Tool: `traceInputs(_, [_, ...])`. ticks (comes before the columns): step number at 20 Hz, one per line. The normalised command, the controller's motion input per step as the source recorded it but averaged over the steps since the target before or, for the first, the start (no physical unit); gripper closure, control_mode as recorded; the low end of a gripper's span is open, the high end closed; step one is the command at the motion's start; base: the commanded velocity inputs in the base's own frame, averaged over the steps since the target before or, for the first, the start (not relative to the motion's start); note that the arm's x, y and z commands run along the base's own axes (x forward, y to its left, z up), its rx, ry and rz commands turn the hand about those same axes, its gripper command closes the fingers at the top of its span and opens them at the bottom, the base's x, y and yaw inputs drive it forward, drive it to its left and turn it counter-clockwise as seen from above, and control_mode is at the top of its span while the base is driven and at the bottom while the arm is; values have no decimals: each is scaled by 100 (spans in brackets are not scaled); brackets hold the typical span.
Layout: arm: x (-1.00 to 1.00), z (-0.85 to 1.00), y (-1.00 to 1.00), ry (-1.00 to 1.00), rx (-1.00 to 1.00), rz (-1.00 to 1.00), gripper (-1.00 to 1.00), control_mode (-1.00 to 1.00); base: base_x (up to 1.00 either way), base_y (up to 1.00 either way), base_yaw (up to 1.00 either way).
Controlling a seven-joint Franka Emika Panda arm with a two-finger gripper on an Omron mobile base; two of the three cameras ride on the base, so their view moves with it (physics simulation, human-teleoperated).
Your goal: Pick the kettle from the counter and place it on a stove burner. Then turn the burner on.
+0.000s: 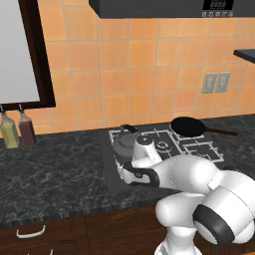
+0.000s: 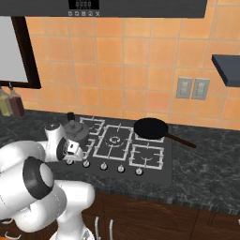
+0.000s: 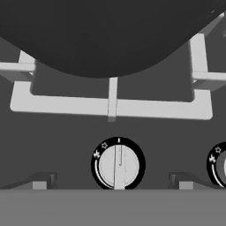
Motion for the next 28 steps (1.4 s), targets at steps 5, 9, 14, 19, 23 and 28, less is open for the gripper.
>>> traceInputs(5, [0, -3, 0, -1, 0, 0, -100, -100, 0, 0, 0])
traceInputs(9, [1, -14, 0, -1, 0, 0, -100, -100, 0, 0, 0])
traceInputs(14, [8, -12, -1, -1, 0, 0, -100, -100, 0, 0, 0])
traceInputs(19, [11, -11, -2, 0, 0, 0, 100, -100, 0, 0, 0])
traceInputs(23, [0, 0, 0, 0, 0, 0, 100, -100, 0, 0, 0])
traceInputs(28, [0, 0, 0, 0, 0, 0, 100, -100, 0, 0, 0])
